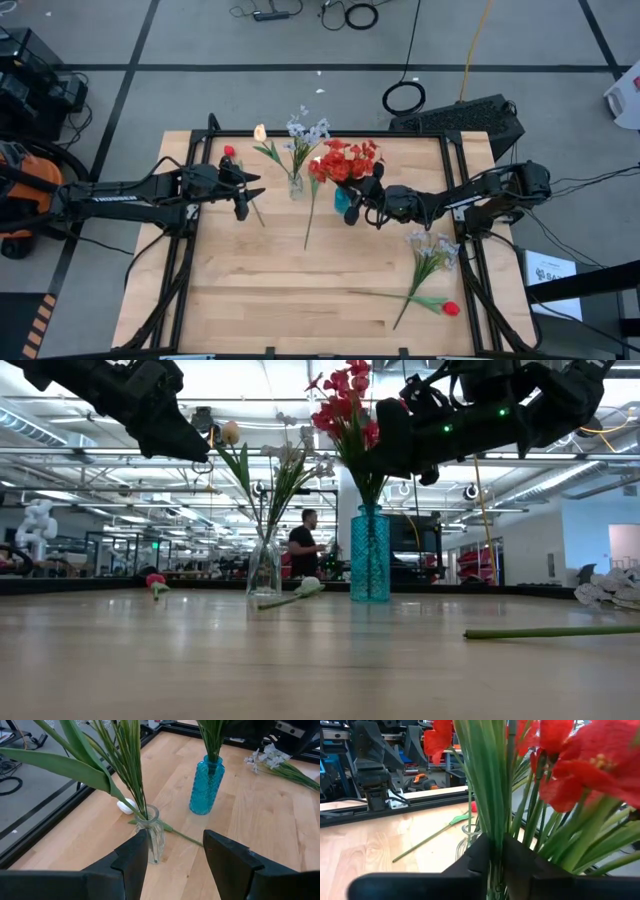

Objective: Sort flowers into vase by color
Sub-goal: Put the red flowers into the blue vase

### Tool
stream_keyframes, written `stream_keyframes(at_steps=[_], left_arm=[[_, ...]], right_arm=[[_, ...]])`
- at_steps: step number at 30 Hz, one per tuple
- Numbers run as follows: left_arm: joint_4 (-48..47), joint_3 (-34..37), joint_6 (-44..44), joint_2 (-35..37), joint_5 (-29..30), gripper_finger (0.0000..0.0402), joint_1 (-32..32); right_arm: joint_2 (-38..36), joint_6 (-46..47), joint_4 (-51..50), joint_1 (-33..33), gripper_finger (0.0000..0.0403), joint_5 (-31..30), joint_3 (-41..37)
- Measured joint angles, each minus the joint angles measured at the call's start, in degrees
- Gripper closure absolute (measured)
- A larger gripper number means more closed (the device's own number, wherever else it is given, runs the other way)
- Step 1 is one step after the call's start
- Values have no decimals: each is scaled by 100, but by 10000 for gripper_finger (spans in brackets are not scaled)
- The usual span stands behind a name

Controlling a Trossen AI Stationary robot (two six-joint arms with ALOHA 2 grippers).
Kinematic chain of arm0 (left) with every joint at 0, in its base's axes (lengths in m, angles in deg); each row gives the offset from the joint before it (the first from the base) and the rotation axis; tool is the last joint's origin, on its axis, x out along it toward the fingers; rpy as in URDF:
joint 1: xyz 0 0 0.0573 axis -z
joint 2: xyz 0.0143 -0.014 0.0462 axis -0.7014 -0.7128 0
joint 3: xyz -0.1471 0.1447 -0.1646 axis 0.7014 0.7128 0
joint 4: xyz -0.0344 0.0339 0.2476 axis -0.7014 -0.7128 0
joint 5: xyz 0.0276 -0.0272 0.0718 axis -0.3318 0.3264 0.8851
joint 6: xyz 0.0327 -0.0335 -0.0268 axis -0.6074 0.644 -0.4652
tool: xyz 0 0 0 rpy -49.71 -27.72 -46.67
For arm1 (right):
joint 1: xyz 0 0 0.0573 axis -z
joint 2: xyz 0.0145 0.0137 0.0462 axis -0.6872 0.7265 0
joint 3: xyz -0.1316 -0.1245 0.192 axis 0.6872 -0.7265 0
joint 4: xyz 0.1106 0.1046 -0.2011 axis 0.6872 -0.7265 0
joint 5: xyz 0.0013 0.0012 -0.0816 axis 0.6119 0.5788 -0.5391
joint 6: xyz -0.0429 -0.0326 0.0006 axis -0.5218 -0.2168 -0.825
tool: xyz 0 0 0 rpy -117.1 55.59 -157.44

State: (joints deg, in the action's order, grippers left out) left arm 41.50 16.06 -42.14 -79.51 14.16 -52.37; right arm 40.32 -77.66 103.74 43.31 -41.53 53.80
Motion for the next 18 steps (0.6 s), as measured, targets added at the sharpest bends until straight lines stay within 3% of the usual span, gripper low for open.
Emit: stream_keyframes(at_steps=[4,7,12,18], left_arm=[[2,0,-34,0,0,206,-2],[0,0,-31,1,0,206,-1],[0,0,-29,1,0,206,-2],[-2,0,-28,0,0,206,0]], right_arm=[[-162,69,-277,0,320,8,71],[-373,80,-1055,-24,295,8,322],[-693,334,-3137,-137,265,8,1071],[-798,1049,-5849,-347,261,10,2328]])
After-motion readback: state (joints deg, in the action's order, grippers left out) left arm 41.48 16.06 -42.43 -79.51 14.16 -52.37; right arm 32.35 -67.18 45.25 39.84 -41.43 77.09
